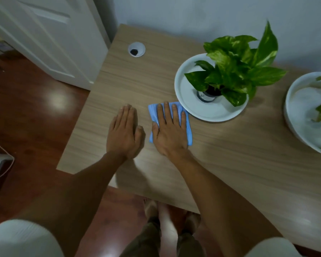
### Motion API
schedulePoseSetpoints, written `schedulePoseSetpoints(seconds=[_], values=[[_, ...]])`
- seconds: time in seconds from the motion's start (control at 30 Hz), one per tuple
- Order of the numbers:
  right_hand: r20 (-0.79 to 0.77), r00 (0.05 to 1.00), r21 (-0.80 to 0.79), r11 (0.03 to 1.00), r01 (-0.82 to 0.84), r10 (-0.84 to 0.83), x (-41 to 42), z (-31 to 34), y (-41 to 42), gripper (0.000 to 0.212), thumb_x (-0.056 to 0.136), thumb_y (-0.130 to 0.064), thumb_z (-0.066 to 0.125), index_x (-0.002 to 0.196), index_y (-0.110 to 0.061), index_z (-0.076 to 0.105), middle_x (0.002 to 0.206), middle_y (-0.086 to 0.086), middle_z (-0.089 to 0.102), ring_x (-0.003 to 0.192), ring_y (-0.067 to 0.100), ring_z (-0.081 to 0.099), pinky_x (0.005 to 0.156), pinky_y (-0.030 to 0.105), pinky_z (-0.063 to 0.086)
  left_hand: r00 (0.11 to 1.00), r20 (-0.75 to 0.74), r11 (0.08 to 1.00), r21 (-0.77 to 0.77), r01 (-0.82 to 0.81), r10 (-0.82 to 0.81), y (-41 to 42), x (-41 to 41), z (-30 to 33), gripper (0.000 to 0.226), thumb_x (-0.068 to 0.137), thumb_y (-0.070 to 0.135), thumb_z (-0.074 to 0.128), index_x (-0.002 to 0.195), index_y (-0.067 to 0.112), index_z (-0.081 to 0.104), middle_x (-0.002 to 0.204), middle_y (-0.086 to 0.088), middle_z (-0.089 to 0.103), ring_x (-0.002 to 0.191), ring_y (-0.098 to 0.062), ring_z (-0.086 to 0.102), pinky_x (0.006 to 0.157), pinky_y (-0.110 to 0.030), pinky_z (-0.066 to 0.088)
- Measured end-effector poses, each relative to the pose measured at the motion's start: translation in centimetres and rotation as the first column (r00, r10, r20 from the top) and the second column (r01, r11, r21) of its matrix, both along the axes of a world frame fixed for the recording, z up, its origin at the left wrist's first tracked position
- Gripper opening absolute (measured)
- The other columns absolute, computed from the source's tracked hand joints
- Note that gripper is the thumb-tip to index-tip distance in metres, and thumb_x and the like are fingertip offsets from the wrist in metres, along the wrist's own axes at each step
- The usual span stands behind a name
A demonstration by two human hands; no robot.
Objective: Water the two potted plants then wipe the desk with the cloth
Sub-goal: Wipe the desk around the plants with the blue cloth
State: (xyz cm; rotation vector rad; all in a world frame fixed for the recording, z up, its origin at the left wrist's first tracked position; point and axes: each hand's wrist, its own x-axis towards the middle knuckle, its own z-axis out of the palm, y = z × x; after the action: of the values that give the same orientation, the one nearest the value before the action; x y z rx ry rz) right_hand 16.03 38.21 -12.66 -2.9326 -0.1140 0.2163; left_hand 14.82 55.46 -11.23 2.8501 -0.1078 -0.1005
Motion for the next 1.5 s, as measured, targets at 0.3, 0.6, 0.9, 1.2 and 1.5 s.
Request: schedulePoseSetpoints(seconds=[0.3, 0.6, 0.9, 1.2, 1.5], values=[[-0.001, 0.993, 0.011, 0.993, 0.117, -0.117, 11.0, 0.1, 4.0, 0.065, 0.108, -0.045, 0.01, 0.167, -0.018, 0.009, 0.175, 0.004, 0.007, 0.161, 0.027, 0.001, 0.129, 0.054, 0.002, 0.998, -0.017, 0.998, 0.014, 0.061, -0.061, 4.6, 3.4, -1.1, 0.069, 0.105, 0.042, 0.03, 0.163, 0.007, 0.015, 0.172, -0.01, 0.009, 0.16, -0.018, 0.001, 0.13, -0.042, 0.005], [-0.045, 0.973, 0.027, 0.973, 0.229, -0.228, 21.9, 0.1, 4.8, 0.064, 0.108, -0.044, 0.011, 0.166, -0.022, -0.001, 0.175, 0.0, -0.006, 0.161, 0.028, -0.007, 0.127, 0.059, -0.004, 0.998, -0.027, 0.998, 0.004, 0.065, -0.065, 5.2, 3.8, -1.3, 0.069, 0.105, 0.043, 0.027, 0.163, 0.009, 0.013, 0.173, -0.008, 0.006, 0.16, -0.017, -0.004, 0.13, -0.042, 0.003], [0.044, 0.983, -0.004, 0.984, -0.18, 0.18, 8.5, -0.1, 5.7, 0.062, 0.107, -0.046, 0.022, 0.165, -0.023, 0.021, 0.172, 0.0, 0.02, 0.16, 0.026, 0.013, 0.127, 0.057, 0.008, 0.998, 0.009, 0.997, -0.057, 0.061, -0.061, 5.5, 3.5, -1.5, 0.065, 0.104, 0.034, 0.025, 0.162, 0.005, 0.018, 0.171, -0.012, 0.012, 0.16, -0.02, 0.003, 0.13, -0.043, 0.005], [-0.012, 0.984, -0.032, 0.984, -0.178, 0.177, 2.8, 0.7, 1.2, 0.06, 0.107, -0.047, 0.022, 0.165, -0.029, 0.022, 0.172, -0.004, 0.022, 0.16, 0.024, 0.015, 0.126, 0.056, 0.009, 0.999, -0.027, 0.998, -0.064, 0.026, -0.028, 6.9, 0.4, -0.7, 0.067, 0.102, 0.03, 0.029, 0.162, 0.003, 0.018, 0.171, -0.014, 0.013, 0.16, -0.025, 0.006, 0.13, -0.045, 0.006], [-0.011, 1.0, -0.018, 1.0, -0.005, 0.004, 16.9, 0.7, 7.7, 0.065, 0.106, -0.048, 0.011, 0.167, -0.025, 0.005, 0.175, -0.001, 0.002, 0.161, 0.026, 0.0, 0.126, 0.061, 0.0, 1.0, 0.004, 1.0, -0.005, 0.029, -0.029, 8.1, -0.6, -1.8, 0.064, 0.105, 0.032, 0.031, 0.163, 0.009, 0.016, 0.172, -0.007, 0.01, 0.16, -0.018, 0.001, 0.13, -0.045, 0.004]])
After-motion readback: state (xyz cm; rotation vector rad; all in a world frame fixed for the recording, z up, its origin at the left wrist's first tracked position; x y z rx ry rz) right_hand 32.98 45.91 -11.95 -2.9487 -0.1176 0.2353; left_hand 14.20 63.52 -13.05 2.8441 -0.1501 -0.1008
